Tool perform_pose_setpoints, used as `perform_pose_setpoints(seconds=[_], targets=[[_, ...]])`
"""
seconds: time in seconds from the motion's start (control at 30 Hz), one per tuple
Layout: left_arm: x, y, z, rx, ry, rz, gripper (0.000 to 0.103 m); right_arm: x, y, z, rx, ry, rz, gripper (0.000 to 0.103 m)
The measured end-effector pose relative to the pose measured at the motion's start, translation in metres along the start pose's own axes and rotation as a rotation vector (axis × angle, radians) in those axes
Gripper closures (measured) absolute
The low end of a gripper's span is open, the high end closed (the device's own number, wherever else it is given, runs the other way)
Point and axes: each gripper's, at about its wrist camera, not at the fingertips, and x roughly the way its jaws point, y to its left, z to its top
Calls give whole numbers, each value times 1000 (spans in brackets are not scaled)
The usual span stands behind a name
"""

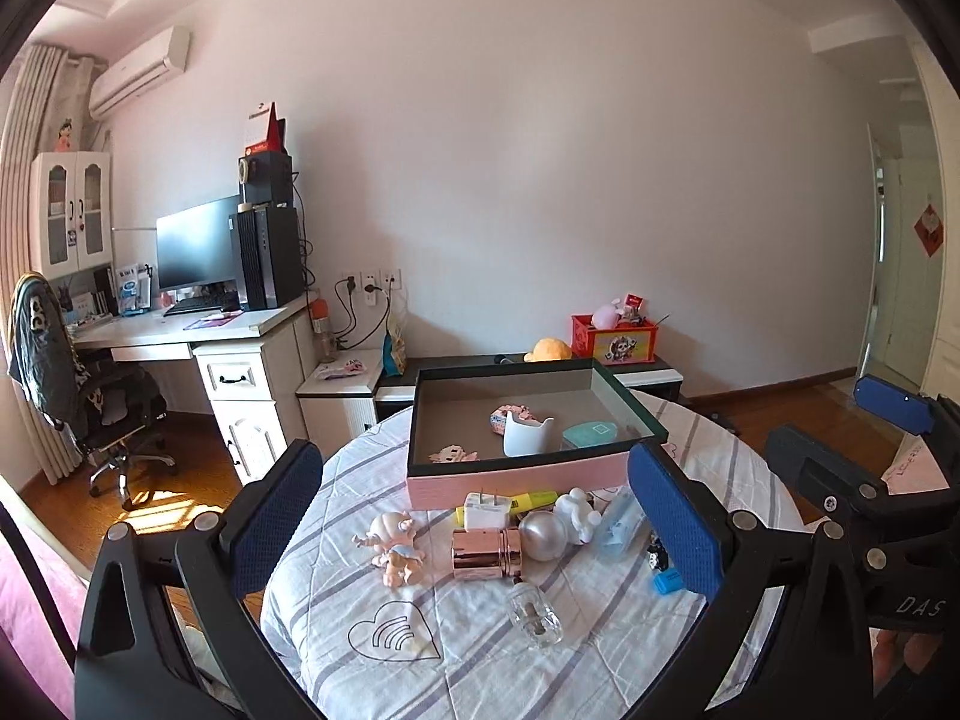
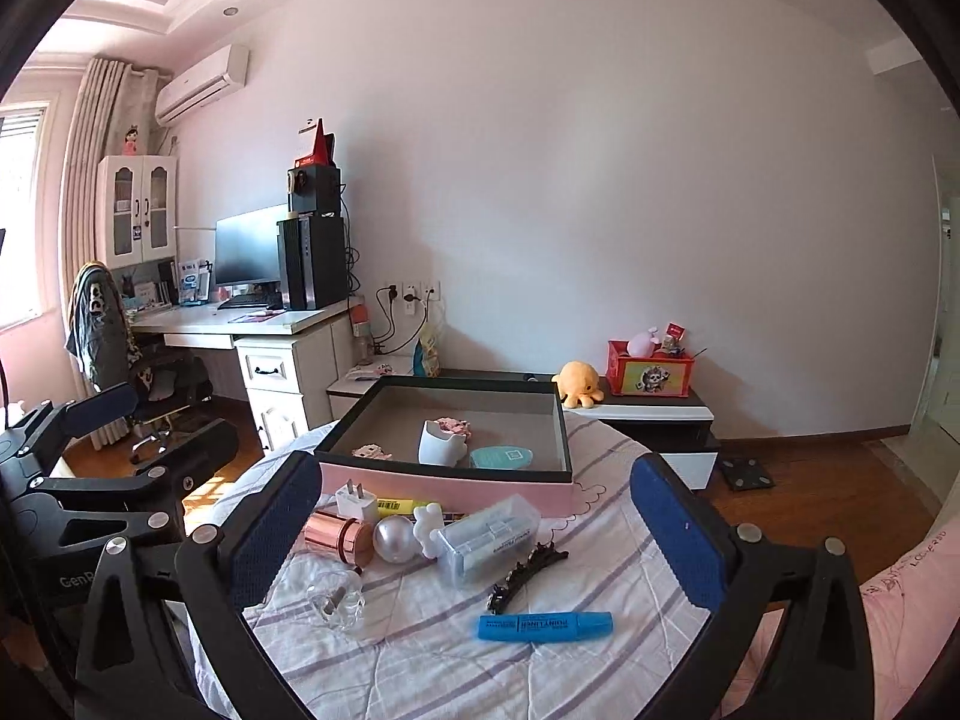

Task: Organize rigid objects
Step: 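Lift both open tools away from the pink box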

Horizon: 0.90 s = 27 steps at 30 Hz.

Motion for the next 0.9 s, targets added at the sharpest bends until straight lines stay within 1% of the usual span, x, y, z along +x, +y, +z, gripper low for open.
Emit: perform_pose_setpoints(seconds=[0.1,0.2,0.33,0.7,0.9], targets=[[-14,-1,-1,-10,-22,3,0,-17,-1,-2,5,-18,-7,0],[-26,-3,-1,-3,-55,29,0,-28,1,-3,-2,-34,-19,0],[-35,-2,0,-4,-73,46,0,-37,3,-4,-4,-50,-23,0],[-39,-5,-3,-7,-78,55,0,-42,5,-4,-13,-46,-28,0],[-34,-4,-8,-5,-59,50,0,-33,3,-10,-8,-18,-16,0]])
